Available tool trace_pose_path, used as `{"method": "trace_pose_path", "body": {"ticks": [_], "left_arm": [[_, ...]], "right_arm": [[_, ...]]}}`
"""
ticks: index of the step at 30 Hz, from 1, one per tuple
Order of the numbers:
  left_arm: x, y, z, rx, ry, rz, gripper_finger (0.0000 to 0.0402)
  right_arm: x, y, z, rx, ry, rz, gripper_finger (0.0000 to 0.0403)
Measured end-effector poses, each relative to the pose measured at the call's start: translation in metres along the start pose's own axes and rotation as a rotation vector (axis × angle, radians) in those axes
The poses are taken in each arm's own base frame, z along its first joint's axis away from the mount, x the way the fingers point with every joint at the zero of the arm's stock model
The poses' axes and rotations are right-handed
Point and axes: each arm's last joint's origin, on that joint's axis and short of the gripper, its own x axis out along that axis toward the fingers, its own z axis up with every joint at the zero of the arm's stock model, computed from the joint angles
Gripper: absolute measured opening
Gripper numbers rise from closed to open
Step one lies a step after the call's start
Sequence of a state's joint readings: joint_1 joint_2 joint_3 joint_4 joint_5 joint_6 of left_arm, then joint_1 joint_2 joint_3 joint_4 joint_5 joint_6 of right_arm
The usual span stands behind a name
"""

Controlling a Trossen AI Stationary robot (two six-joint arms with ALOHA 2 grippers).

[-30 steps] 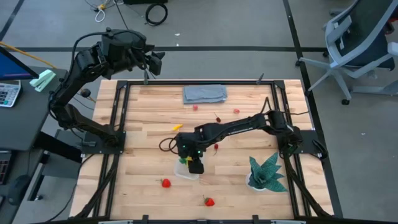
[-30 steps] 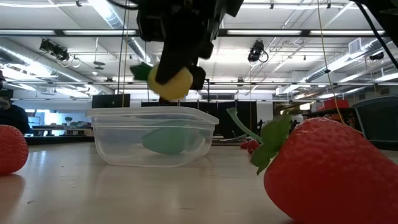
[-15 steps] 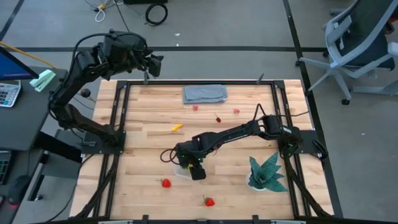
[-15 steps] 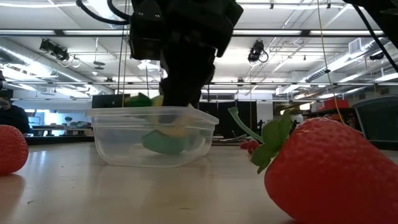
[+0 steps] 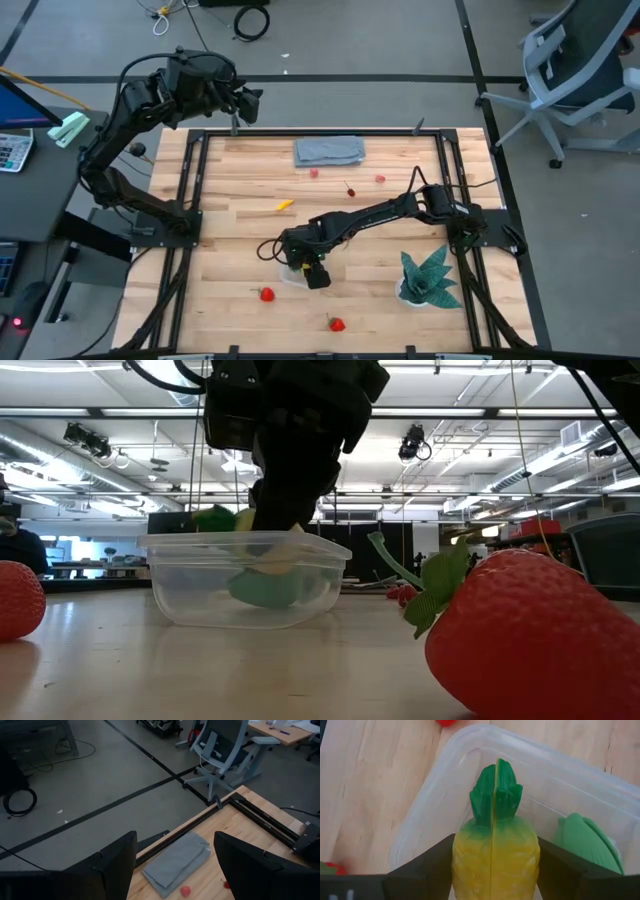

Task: Pick and placing Produce into tupperware
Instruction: Put the pineapple into the transparent bin, then put the top strawberry into the transparent bin

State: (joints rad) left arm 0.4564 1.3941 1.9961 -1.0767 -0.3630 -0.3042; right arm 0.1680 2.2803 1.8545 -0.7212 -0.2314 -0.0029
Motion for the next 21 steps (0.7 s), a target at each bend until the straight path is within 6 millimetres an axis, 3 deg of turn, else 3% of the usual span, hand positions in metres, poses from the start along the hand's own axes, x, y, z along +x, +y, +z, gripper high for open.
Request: {"method": "trace_pose_path", "body": {"ticks": [9,12,15,21], "left_arm": [[0.000,0.000,0.000,0.001,0.000,0.000,0.0270],[0.000,0.001,-0.002,0.008,0.024,0.007,0.0270],[0.000,0.003,-0.010,-0.015,0.098,0.032,0.0270],[-0.009,-0.002,-0.041,0.022,0.421,-0.039,0.0269]], "right_arm": [[0.000,-0.001,0.002,0.016,-0.025,0.000,0.0277],[-0.011,-0.002,0.004,0.051,-0.032,-0.001,0.0277],[-0.042,-0.003,0.011,0.096,-0.103,-0.002,0.0273],[-0.136,0.003,0.016,0.097,-0.276,-0.036,0.0268]]}}
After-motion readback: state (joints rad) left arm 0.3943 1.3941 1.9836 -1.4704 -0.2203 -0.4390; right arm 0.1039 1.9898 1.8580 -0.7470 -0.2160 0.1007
